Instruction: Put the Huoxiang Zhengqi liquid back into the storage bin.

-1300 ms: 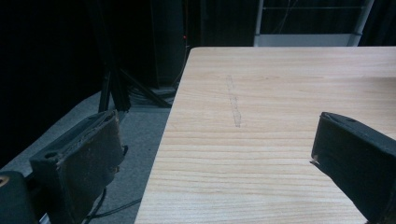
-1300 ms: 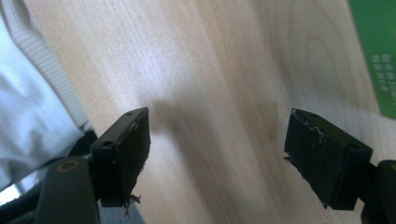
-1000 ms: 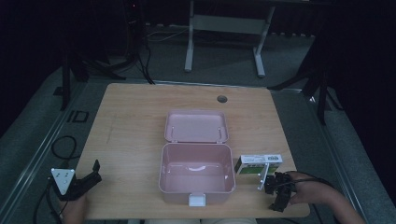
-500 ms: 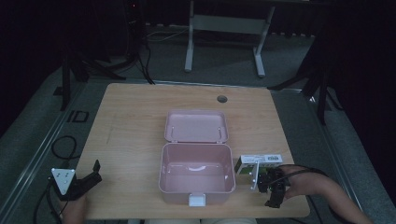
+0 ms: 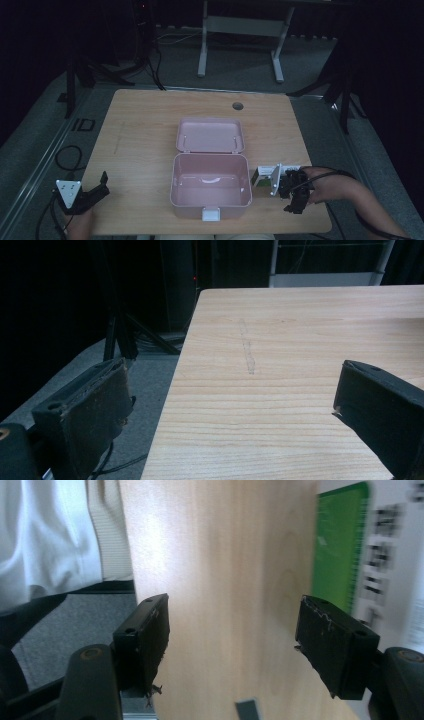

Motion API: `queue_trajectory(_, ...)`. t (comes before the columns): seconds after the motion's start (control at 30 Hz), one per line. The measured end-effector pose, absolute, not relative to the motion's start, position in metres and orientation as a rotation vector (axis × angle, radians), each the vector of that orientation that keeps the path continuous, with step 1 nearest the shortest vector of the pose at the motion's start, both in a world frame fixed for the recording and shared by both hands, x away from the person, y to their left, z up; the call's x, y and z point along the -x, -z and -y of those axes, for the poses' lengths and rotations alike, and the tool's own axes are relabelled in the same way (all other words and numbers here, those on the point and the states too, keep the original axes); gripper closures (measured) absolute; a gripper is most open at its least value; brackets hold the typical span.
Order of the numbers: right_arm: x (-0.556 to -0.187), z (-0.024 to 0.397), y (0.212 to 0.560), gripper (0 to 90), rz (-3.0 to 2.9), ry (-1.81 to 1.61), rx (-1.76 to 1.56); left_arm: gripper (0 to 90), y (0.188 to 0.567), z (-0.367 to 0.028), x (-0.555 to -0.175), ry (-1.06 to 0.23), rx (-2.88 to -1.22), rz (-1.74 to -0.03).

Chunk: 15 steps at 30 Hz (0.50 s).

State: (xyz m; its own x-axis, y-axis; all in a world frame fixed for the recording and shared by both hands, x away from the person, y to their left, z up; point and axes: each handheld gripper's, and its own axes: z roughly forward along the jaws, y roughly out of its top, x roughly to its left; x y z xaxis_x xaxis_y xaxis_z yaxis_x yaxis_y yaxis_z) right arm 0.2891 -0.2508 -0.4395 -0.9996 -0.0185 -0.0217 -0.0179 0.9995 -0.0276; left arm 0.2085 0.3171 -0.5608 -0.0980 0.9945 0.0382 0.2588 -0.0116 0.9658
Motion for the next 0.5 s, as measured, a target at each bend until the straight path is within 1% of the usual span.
queue_trajectory(0.07, -0.293, 0.252, 0.433, 29.5, -3.100, 0.040, 0.024, 2.2, 0.561, -0.317, -0.209, -1.171, -1.372, -1.468)
queue_trajectory(0.2, -0.303, 0.254, 0.425, 32.6, -3.060, 0.065, 0.033, 2.2, 0.561, -0.317, -0.209, -1.170, -1.374, -1.467)
queue_trajectory(0.37, -0.317, 0.254, 0.418, 33.1, -3.041, 0.076, 0.021, 2.1, 0.561, -0.316, -0.209, -1.171, -1.378, -1.468)
queue_trajectory(0.4, -0.320, 0.254, 0.416, 35.0, -3.028, 0.074, 0.022, 2.2, 0.561, -0.316, -0.209, -1.170, -1.381, -1.468)
queue_trajectory(0.5, -0.328, 0.254, 0.414, 35.6, -3.015, 0.065, 0.021, 2.2, 0.561, -0.316, -0.209, -1.170, -1.383, -1.467)
